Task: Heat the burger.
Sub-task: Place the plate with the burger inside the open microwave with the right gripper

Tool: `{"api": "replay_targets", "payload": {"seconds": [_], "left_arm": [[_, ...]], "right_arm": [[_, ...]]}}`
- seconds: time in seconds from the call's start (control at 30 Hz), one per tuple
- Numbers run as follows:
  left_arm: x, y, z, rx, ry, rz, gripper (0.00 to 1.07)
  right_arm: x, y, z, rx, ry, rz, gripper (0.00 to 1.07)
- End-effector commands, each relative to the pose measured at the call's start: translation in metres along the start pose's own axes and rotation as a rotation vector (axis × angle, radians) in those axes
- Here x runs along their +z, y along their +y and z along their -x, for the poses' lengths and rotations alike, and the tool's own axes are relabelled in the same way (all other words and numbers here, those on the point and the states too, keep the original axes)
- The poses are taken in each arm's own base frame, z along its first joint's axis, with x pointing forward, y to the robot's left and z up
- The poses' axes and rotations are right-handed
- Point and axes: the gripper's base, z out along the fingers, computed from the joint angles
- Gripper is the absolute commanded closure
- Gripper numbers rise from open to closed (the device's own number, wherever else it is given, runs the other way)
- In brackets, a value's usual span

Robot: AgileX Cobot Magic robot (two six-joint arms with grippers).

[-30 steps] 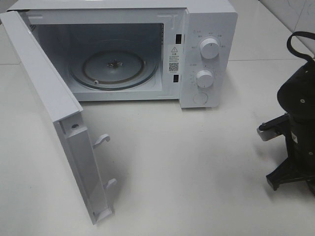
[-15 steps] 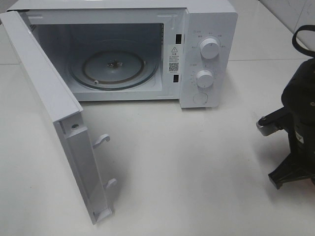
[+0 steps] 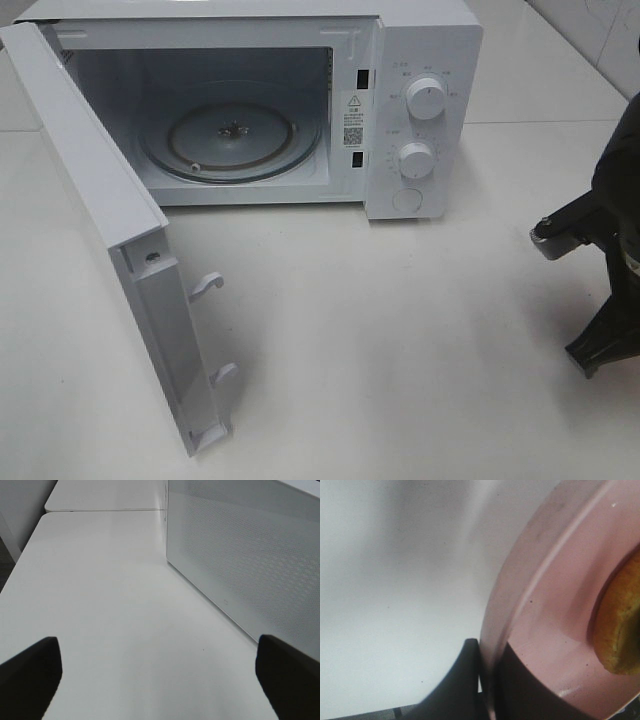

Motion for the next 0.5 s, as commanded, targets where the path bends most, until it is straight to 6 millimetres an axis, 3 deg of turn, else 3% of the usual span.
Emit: {"api": "replay_targets", "payload": {"seconds": [0.03, 0.5], "left_arm": [[-0.002, -0.001, -0.001, -0.011, -0.024, -0.004, 0.09], [-0.002, -0.001, -0.001, -0.011, -0.024, -0.004, 0.09]], "right_arm": [[-0.014, -0.007, -0.007, -0.016, -0.019, -0.075, 1.07], [-0.05, 0.005, -0.021, -0.109, -0.119, -0.118, 1.06]]}}
